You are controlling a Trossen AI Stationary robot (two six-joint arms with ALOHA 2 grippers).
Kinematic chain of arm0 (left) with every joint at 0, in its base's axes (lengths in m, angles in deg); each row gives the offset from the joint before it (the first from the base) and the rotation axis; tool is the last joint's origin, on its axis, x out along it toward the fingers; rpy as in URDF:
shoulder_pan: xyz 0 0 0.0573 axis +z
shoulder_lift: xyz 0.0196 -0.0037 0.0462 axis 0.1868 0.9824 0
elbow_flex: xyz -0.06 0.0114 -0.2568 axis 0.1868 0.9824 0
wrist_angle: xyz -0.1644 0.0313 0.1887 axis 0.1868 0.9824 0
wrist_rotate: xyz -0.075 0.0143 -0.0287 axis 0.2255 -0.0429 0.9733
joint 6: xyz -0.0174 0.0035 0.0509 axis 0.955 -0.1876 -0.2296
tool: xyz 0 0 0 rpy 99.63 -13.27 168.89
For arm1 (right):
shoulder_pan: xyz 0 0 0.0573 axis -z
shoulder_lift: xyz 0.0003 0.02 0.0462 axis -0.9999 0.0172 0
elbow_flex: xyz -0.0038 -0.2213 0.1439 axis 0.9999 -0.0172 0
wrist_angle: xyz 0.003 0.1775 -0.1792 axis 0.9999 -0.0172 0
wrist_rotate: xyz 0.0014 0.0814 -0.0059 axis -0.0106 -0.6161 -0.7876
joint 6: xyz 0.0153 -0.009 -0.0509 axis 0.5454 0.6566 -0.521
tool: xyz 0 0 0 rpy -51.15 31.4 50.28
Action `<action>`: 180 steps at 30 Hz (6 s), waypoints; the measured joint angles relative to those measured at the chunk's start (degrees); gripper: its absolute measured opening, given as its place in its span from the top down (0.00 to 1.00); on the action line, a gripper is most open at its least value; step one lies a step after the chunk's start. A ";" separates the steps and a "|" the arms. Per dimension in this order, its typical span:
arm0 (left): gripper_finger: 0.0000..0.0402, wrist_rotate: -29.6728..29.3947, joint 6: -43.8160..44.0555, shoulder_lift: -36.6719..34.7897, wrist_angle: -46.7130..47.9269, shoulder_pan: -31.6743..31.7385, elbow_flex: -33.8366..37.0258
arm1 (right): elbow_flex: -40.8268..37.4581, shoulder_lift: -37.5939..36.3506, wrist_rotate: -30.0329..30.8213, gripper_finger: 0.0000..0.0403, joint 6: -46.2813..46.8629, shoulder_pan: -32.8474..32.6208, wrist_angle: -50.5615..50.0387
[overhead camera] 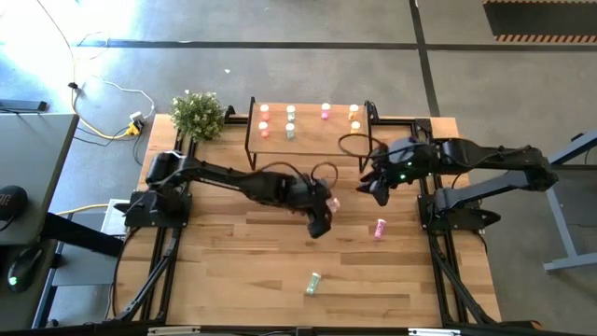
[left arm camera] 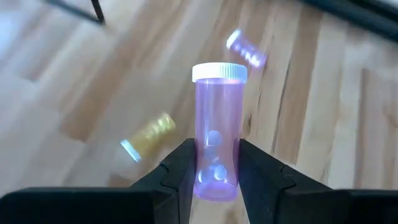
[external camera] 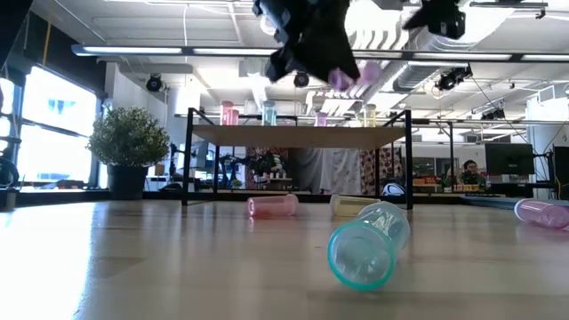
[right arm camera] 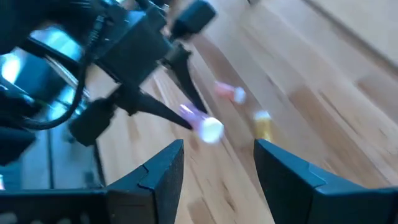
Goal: Pick and place medicine bottles onto shelf by color
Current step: Put the top left purple pill bottle on the shelf aligned with the other purple pill bottle
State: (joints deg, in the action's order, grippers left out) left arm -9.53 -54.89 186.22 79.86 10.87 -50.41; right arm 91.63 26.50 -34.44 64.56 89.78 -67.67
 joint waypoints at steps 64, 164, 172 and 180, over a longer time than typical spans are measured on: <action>0.76 15.67 -16.78 -12.12 -24.66 17.57 0.00 | 0.04 0.10 15.58 0.67 -0.97 7.12 31.54; 0.45 11.54 -27.71 -29.71 9.17 24.54 0.02 | 38.94 41.83 6.55 0.68 -18.11 24.19 -13.91; 0.45 11.54 -27.73 -29.71 9.17 24.54 0.02 | 34.98 41.78 7.20 0.68 -18.13 24.78 -11.04; 0.45 11.56 -27.73 -29.71 9.15 24.54 0.02 | 34.69 42.64 8.12 0.68 -20.89 24.76 -9.64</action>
State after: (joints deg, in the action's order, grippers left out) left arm 2.03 -82.62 156.51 89.01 35.41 -50.38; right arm 126.32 69.14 -26.32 43.67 114.53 -77.31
